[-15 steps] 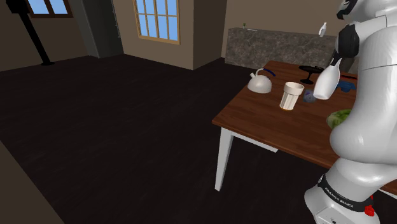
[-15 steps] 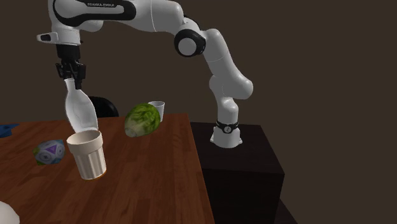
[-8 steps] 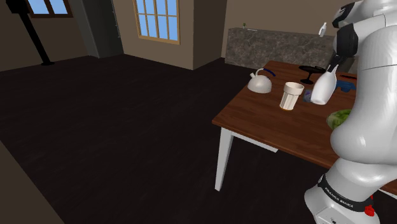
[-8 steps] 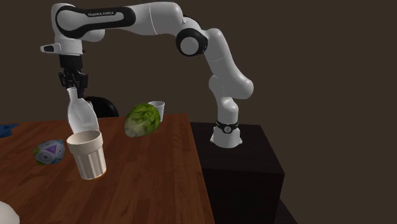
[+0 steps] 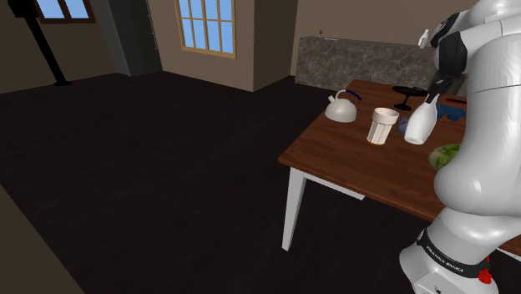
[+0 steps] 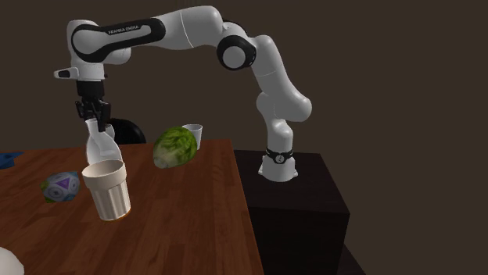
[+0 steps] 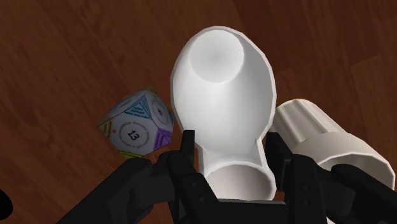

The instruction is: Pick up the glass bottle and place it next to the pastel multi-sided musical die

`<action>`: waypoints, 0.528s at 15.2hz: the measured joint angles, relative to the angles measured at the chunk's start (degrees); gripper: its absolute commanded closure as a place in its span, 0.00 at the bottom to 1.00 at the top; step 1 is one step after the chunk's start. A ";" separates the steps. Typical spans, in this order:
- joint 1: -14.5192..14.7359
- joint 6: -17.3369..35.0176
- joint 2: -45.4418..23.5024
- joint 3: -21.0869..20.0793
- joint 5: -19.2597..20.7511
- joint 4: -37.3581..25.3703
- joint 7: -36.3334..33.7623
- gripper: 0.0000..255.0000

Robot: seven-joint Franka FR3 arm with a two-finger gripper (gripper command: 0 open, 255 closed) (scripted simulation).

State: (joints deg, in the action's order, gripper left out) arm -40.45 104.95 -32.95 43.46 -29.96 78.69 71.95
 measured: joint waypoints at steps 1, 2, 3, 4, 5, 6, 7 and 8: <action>0.31 1.17 0.06 -0.04 -0.13 1.33 0.33 1.00; 0.36 1.59 -0.09 -0.11 -0.23 1.66 0.42 1.00; 0.34 1.76 -0.19 -0.16 -0.30 1.75 0.48 1.00; 0.35 1.87 -0.23 -0.18 -0.34 1.82 0.50 1.00; 0.37 1.94 -0.22 -0.18 -0.34 1.89 0.51 1.00; 0.38 1.97 -0.23 -0.18 -0.35 1.91 0.52 1.00; 0.38 1.99 -0.22 -0.18 -0.35 1.94 0.52 1.00; 0.38 2.00 -0.23 -0.19 -0.36 1.94 0.52 1.00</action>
State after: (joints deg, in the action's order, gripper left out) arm -40.07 106.95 -33.18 43.27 -30.32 80.62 72.48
